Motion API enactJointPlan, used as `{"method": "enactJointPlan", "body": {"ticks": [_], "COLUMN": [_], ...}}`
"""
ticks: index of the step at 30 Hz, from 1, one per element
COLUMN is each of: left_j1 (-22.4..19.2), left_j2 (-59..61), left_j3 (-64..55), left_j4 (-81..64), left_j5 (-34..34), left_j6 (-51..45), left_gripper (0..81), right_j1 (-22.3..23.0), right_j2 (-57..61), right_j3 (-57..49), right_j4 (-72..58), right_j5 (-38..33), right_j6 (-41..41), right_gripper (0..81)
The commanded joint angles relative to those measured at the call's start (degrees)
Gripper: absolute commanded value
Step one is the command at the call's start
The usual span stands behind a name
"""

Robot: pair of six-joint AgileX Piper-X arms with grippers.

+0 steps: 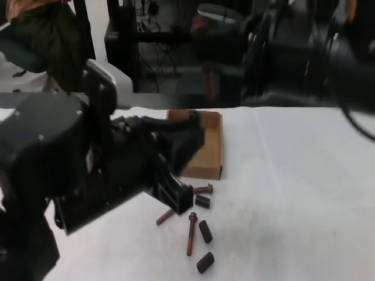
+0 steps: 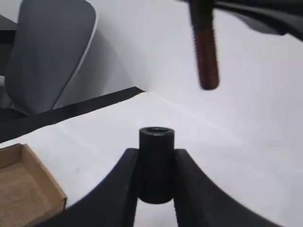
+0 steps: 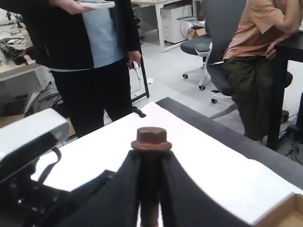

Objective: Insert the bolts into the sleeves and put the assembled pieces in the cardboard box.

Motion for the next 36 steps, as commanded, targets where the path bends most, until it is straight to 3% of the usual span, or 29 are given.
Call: {"method": "enactJointPlan", "body": {"ticks": [1,6,12,22,36], "left_j1": [-1.0,-1.1,-1.2,-1.2,-1.2], "left_j2": [-0.1,-0.1,-0.1,-0.1,0.1], "left_j3": [0.1,0.1,0.1,0.7,0.7], "left_j4": [-2.7,-2.9,-5.9,-13.7,-15.7], "left_j5": [-0.9,-3.6,-11.5,-7.7,-3.0], "left_j6": [1.0,3.0,2.3,-4.2,-7.7], "left_gripper": [1.8,1.8,1.8,1.8,1.8], "right_j1": [1.4,1.7,1.7,1.7,1.7], "right_j2": [-0.2,-0.2,-0.2,1.1,1.8], "right_j3": [2.2,3.3,3.3,7.1,8.4], "right_j4": [-7.5,-9.6,-12.8,-26.9,-31.2], "right_j5": [1.1,4.5,9.9,10.8,7.9], "right_j6": [1.1,2.0,2.4,4.9,4.5], "right_gripper": [0.6,0.6,0.6,0.6,0.6]}}
